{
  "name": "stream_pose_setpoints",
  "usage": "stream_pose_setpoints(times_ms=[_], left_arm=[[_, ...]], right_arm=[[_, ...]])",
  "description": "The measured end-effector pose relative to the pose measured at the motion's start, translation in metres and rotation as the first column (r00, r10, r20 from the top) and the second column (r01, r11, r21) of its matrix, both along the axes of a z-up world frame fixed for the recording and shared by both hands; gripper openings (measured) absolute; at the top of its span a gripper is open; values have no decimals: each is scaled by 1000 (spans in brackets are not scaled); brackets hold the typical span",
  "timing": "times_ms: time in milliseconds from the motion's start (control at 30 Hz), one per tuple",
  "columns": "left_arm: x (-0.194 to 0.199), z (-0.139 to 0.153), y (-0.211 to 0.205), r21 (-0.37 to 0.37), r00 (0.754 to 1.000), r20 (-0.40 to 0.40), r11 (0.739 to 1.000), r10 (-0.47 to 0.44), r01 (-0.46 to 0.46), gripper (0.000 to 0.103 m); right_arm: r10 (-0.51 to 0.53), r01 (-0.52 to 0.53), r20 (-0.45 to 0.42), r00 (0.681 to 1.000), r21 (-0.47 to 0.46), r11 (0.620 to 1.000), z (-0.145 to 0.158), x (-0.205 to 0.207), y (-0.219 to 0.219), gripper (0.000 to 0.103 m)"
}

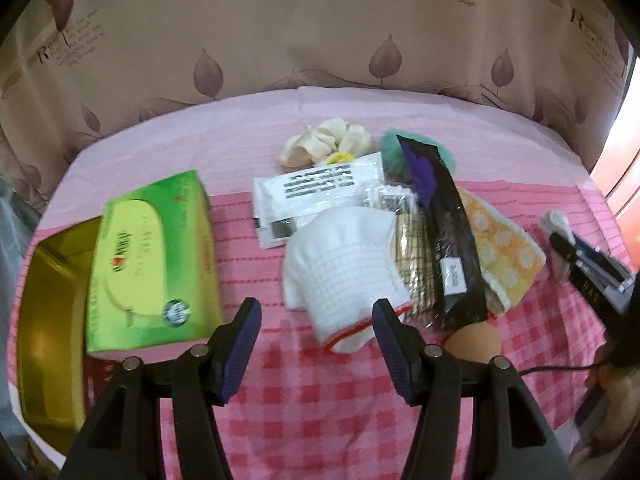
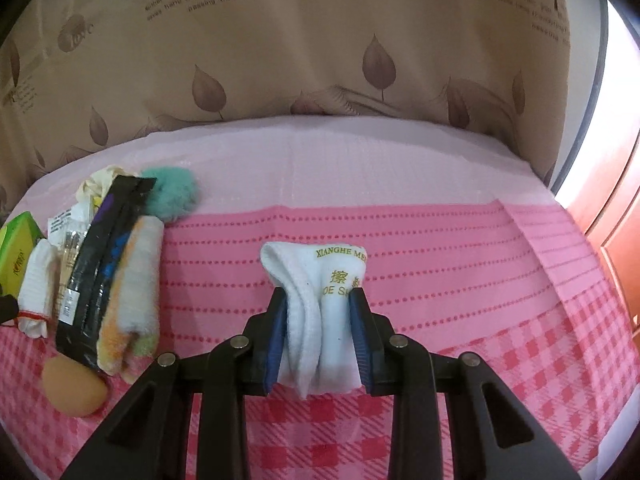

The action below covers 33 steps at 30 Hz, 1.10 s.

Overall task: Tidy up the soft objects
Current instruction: 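Grasp the white knit glove with the left gripper while the right gripper holds the sock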

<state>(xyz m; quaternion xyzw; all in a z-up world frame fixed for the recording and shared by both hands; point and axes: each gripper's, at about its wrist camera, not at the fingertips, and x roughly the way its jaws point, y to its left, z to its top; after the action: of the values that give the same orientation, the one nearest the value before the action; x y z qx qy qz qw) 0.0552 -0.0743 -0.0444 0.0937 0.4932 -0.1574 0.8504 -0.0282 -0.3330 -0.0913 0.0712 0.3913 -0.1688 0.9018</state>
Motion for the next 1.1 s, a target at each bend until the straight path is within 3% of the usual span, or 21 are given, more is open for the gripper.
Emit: stream_pose_setpoints(times_ms=[267, 600, 633, 667, 700, 800, 1100], left_arm=[[21, -16, -16, -27, 999, -42, 1000, 2, -3, 59], [37, -30, -15, -43, 999, -28, 998, 43, -45, 59], [38, -31, -16, -38, 999, -29, 998, 47, -48, 56], [36, -30, -14, -36, 999, -27, 998, 45, -46, 40], [34, -30, -12, -44, 999, -27, 998, 43, -44, 34], [30, -29, -11, -25, 999, -18, 999, 34, -34, 30], [17, -8, -1, -53, 1000, 13, 998, 19, -18, 29]], right_arm=[[21, -21, -14, 1000, -19, 1000, -4, 1, 4, 29], [31, -30, -27, 999, 9, 999, -7, 5, 3, 36], [30, -30, -27, 999, 9, 1000, -8, 6, 2, 36], [30, -30, -27, 999, 10, 999, -8, 6, 3, 36], [30, -30, -28, 999, 11, 999, -8, 6, 2, 36], [29, -29, -30, 999, 15, 999, -9, 6, 2, 38], [29, -28, -36, 999, 13, 1000, -11, 6, 1, 39]])
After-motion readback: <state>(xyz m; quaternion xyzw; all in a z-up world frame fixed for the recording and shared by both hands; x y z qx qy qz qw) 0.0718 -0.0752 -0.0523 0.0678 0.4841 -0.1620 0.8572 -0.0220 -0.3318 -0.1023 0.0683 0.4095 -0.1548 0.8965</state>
